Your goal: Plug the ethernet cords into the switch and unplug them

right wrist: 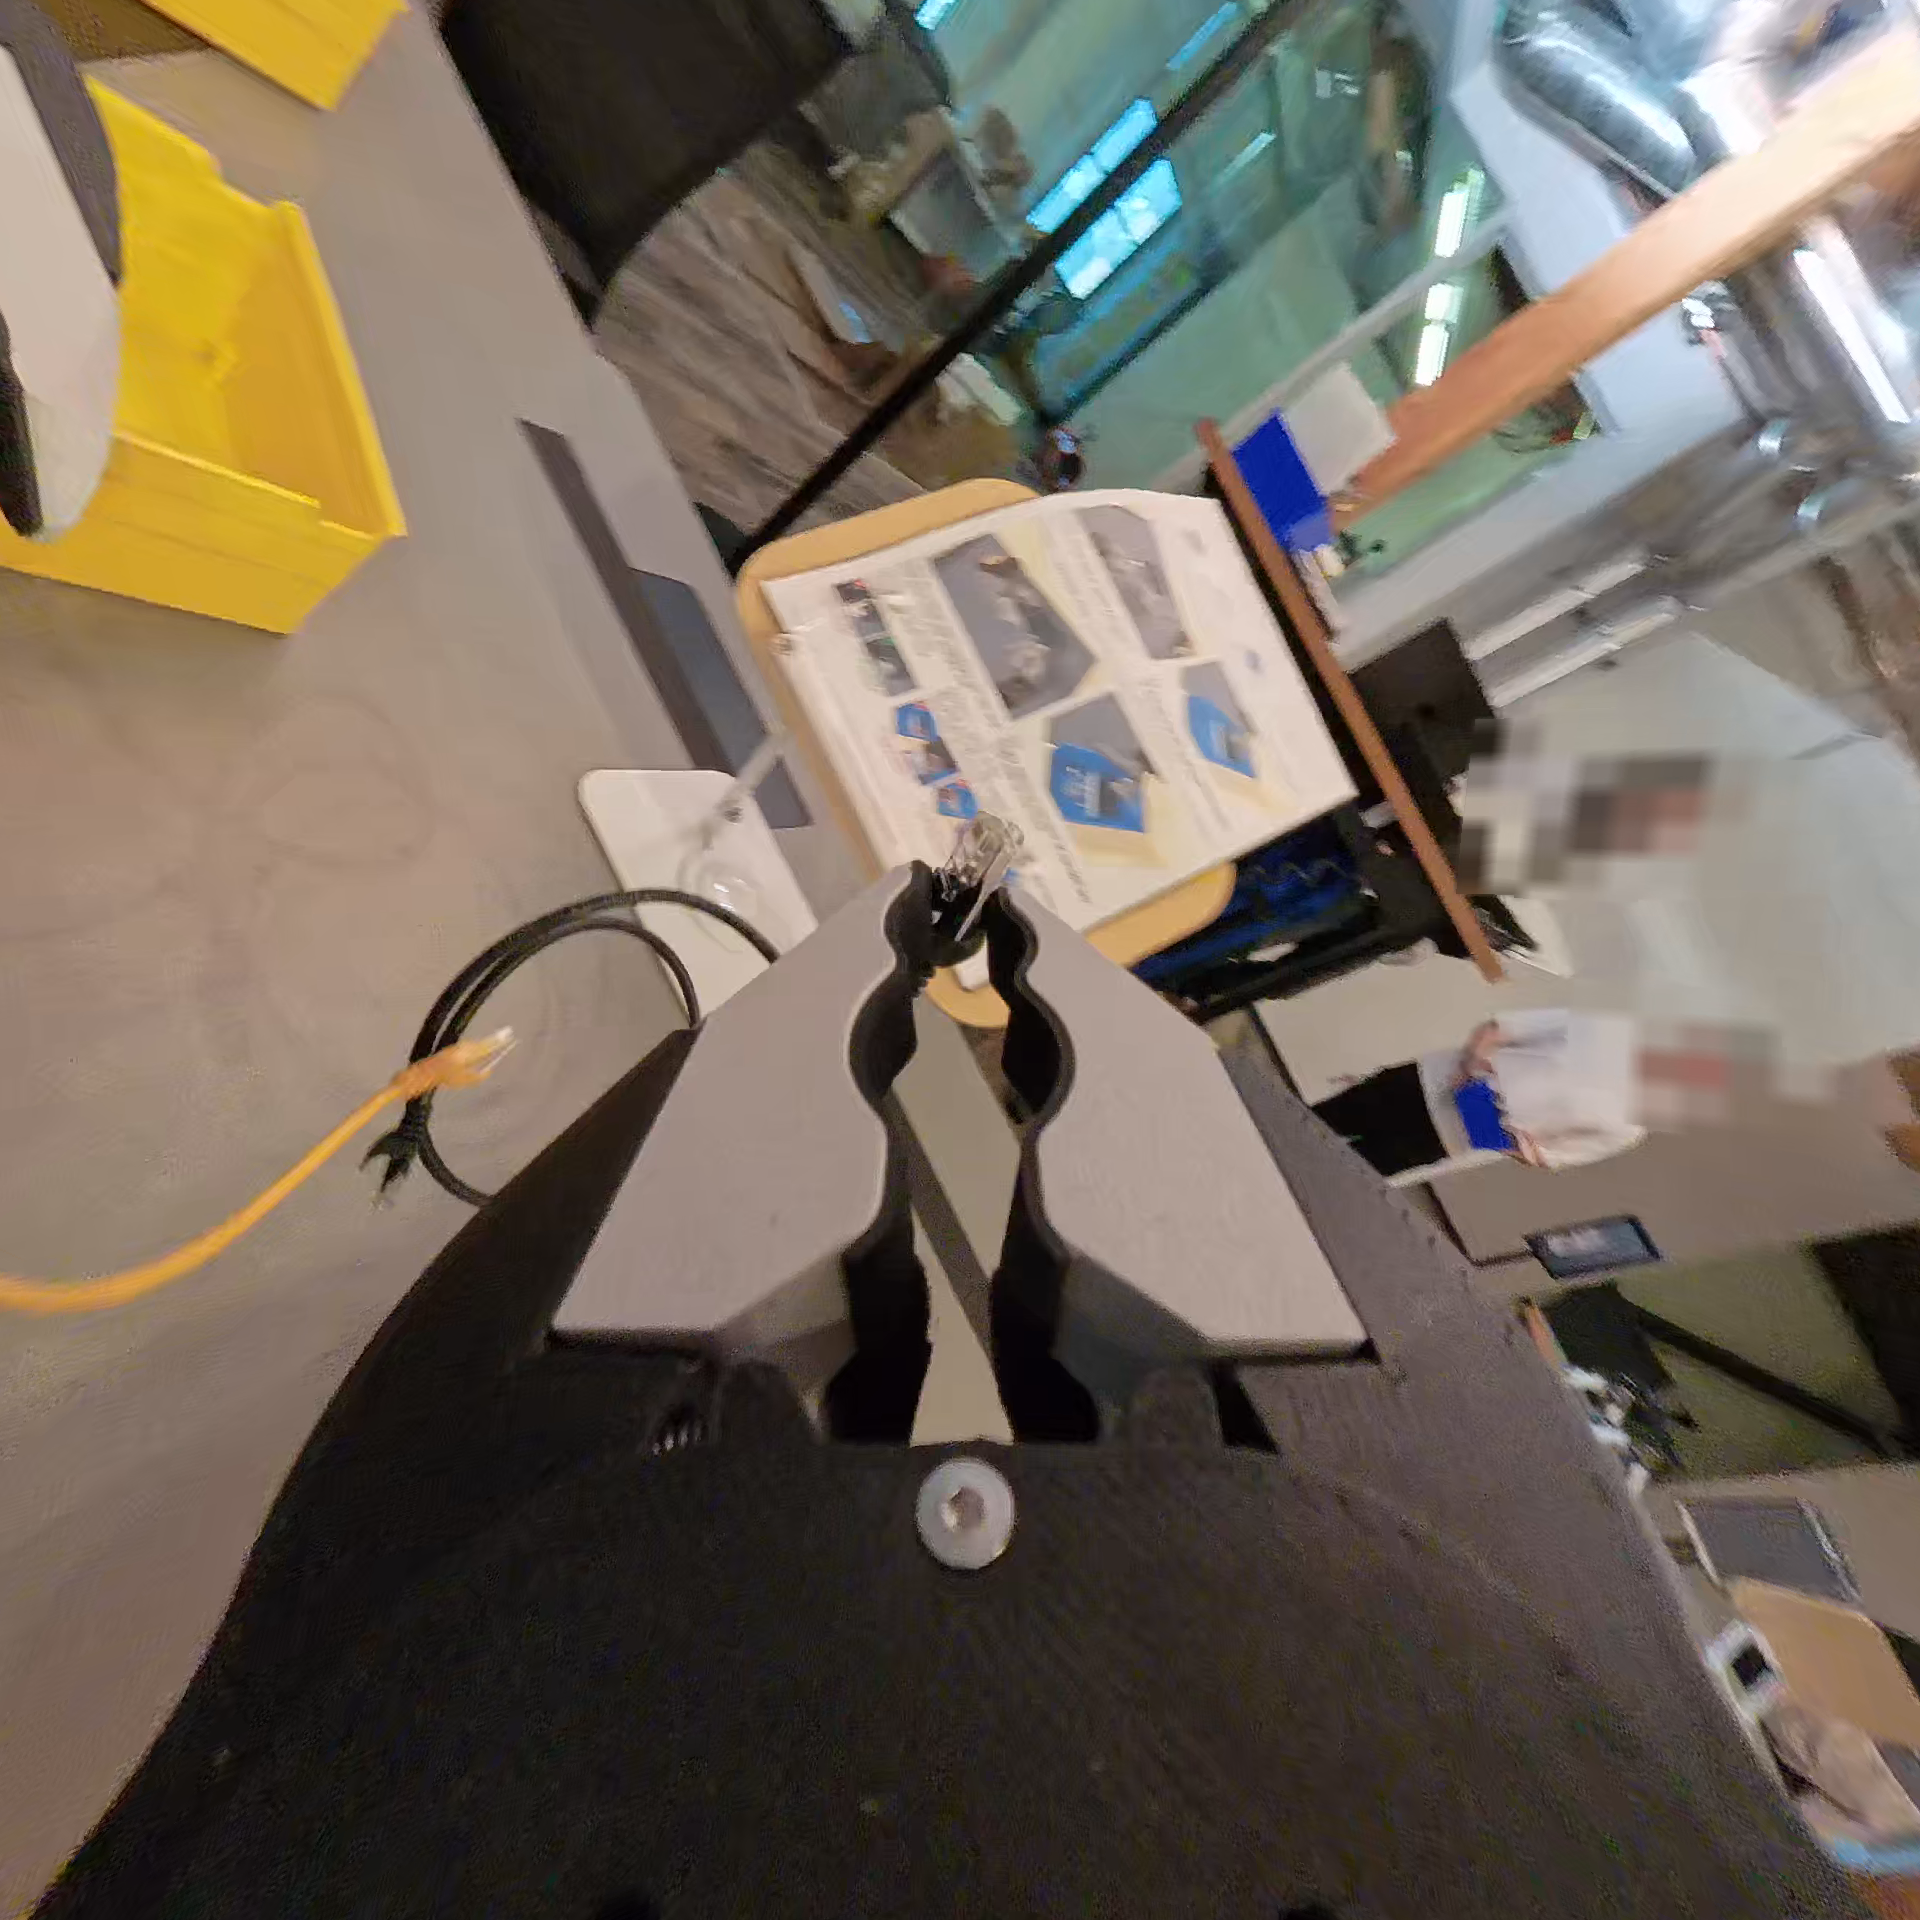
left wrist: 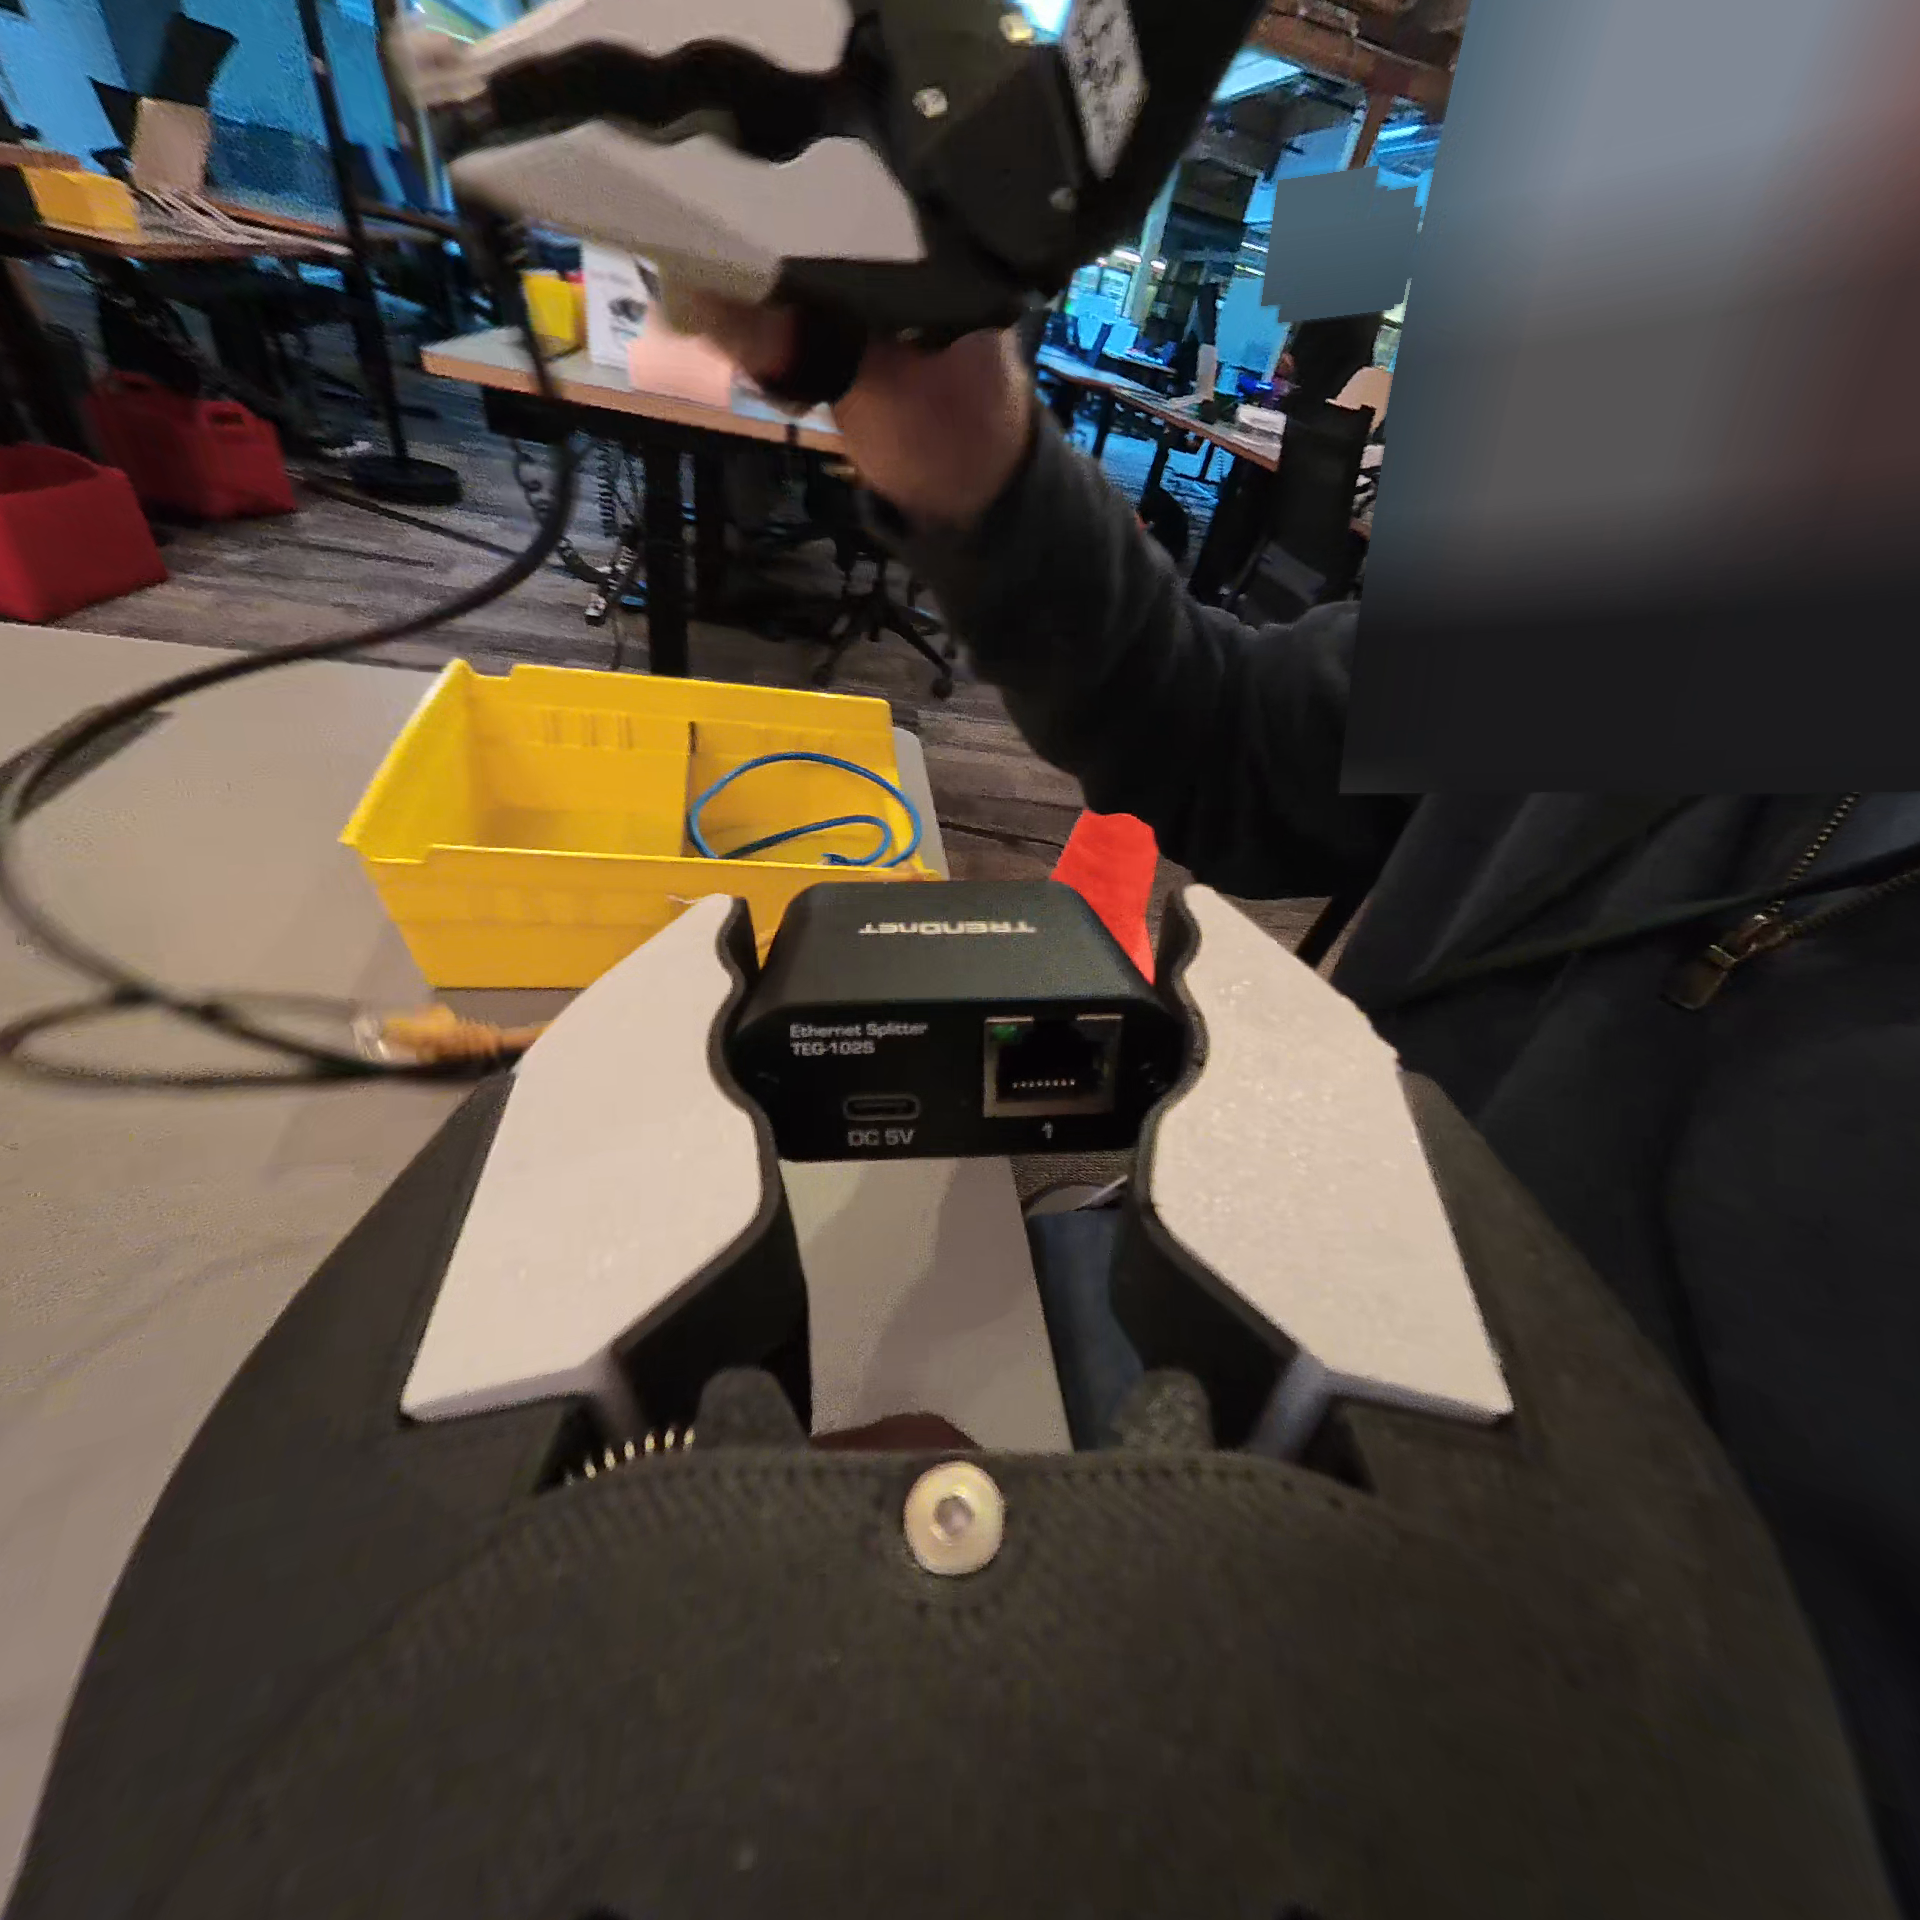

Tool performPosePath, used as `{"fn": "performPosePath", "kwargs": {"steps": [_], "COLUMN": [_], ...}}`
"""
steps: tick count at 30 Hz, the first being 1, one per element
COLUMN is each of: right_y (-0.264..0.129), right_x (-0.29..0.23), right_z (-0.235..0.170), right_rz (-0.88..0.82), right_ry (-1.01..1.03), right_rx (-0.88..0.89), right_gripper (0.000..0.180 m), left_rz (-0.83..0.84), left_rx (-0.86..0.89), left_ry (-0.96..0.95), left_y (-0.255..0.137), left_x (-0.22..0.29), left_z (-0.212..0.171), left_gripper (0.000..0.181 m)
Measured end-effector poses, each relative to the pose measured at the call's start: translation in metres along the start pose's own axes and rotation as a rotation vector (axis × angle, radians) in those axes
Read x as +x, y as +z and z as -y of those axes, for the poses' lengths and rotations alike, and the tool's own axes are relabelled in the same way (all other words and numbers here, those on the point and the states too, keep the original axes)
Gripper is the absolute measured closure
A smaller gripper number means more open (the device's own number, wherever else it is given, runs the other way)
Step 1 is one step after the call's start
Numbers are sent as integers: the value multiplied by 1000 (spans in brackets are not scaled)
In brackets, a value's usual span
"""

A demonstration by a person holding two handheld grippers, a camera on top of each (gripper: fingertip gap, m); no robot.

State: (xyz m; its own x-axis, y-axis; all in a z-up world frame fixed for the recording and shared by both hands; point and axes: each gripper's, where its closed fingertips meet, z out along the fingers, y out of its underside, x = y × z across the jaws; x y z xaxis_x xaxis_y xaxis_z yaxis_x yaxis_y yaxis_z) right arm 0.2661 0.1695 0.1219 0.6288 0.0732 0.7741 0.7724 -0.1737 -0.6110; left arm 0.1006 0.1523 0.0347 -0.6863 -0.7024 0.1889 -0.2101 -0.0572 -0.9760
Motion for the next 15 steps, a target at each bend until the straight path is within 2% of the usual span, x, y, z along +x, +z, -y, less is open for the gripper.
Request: {"fn": "performPosePath", "kwargs": {"steps": [4,8,15], "right_y": [-60,-109,-149], "right_x": [52,82,88], "right_z": [1,-11,-67], "right_rz": [-152,-263,-368], "right_ry": [8,-6,-2], "right_rx": [-27,-105,-309], "right_gripper": [171,171,171], "left_rz": [43,62,56], "left_rx": [8,15,59], "left_ry": [20,34,2], "left_y": [-12,-17,-25], "left_x": [-7,-9,-13], "left_z": [8,13,17], "left_gripper": [107,107,107]}}
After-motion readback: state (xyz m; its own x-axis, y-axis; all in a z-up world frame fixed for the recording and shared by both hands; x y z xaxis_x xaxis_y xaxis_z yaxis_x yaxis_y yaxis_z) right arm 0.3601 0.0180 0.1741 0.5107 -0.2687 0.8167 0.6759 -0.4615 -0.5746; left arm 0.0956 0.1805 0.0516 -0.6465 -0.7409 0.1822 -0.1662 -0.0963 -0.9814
